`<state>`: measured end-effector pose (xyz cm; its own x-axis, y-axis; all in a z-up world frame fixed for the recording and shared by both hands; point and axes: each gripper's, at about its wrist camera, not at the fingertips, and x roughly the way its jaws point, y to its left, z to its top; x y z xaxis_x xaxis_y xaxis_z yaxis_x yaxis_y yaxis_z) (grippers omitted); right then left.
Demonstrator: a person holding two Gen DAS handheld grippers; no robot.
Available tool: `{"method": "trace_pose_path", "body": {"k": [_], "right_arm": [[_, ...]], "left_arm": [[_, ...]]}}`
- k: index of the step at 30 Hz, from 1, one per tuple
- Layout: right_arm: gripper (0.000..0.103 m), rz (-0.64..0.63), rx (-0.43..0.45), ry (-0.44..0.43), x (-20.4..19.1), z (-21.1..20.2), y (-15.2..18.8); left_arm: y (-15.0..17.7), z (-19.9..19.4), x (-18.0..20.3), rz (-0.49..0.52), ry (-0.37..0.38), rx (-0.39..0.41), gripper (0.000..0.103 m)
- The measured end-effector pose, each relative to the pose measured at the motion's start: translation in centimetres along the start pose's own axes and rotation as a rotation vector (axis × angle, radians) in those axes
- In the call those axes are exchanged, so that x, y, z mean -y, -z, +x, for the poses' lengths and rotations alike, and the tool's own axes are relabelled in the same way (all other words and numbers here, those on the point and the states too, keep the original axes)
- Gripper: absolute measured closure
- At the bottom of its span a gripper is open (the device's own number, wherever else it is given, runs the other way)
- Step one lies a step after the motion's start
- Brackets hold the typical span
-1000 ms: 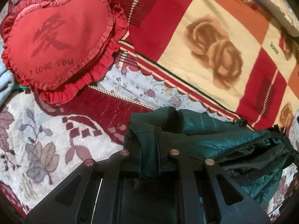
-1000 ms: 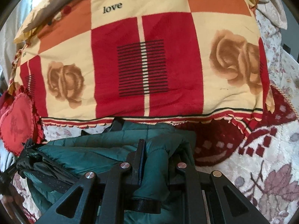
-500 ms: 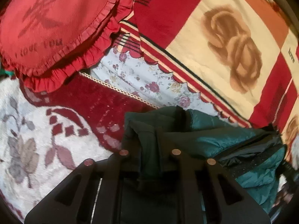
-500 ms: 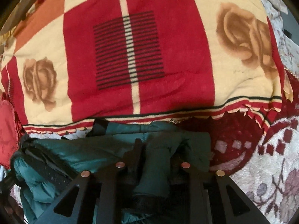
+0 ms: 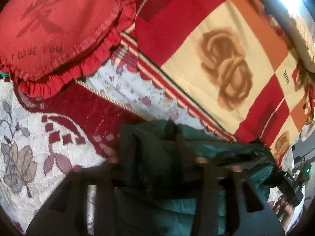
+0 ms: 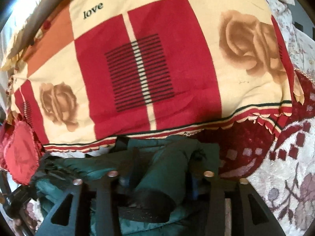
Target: Fold large clothes
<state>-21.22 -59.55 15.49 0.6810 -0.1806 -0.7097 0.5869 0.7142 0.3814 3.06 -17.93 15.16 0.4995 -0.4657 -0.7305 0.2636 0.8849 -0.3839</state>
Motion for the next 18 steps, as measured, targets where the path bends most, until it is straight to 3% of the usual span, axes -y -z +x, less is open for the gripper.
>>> {"method": "trace_pose_path", "body": {"k": [1,2,6,10,18], "right_arm": [[0.034,0.009,0.012,-0.006,-0.1,-0.4,0.0],[0.029,0.012,0.029,0.004,-0.3,-0.7,0.0],[0.029,-0.005,0.087,0.013,-0.9,-2.9,0.0],[0.029,-0.203,0.065,0.005,-5.2,-3.4,1.3],[0.029,-0.438,-0.027,0.02,-12.5,2.9,4.4]], "left_arm": [[-0.2,-0.6,-0.1,-0.007,-0.012,0.032,0.033],[-0.4,-1.1,-0.4,-0.019,-0.012,0.053,0.033],[-0.7,-2.2,-1.0,-0.033,-0.003,0.061,0.033],[0.5,-2.6,-0.1,0.008,-0.016,0.068,0.033],[2.8,2.3,2.9,0.138,-0.165,-0.014,0.033]]}}
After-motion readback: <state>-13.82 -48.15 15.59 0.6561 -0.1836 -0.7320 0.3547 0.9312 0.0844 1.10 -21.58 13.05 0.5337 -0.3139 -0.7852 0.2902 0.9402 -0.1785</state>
